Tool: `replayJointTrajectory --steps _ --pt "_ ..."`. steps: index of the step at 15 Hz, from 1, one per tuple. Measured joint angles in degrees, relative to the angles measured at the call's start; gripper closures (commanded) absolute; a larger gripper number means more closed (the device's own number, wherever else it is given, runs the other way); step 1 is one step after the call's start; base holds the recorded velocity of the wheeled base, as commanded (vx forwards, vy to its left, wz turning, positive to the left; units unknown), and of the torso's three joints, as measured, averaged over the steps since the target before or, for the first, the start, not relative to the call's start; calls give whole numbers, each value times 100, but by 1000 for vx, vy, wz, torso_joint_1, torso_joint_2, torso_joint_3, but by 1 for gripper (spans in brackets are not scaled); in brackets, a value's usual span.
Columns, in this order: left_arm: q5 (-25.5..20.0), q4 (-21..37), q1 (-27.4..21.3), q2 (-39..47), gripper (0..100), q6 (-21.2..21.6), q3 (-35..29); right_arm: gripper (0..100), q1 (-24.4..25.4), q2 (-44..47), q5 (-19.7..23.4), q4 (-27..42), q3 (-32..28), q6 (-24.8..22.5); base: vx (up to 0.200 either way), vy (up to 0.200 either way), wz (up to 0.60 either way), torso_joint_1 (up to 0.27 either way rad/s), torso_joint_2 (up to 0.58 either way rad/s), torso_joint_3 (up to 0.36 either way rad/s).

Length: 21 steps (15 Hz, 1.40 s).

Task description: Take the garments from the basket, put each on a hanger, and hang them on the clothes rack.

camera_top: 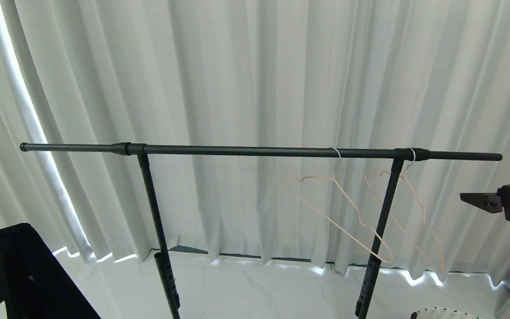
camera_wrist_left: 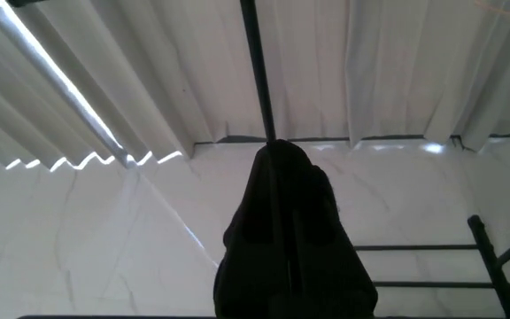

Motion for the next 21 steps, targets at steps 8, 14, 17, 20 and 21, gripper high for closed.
replayJointTrajectory --steps 8,14,17,20,21 --pt "0 0 6 30 100 7 -69 0 -55 1607 152 -1426 243 93 0 0 0 0 0 0" --pt "1 0 6 55 100 18 -182 0 -71 2712 334 -2344 245 148 0 0 0 0 0 0" --pt "1 0 6 74 100 108 -216 0 -72 3217 341 -2754 238 216 0 0 0 0 0 0" --pt "6 0 11 80 100 112 -227 0 -121 3504 352 -2798 234 219 0 0 0 0 0 0" --pt "6 0 11 80 100 112 -227 0 -129 3549 356 -2798 234 227 0 0 0 0 0 0"
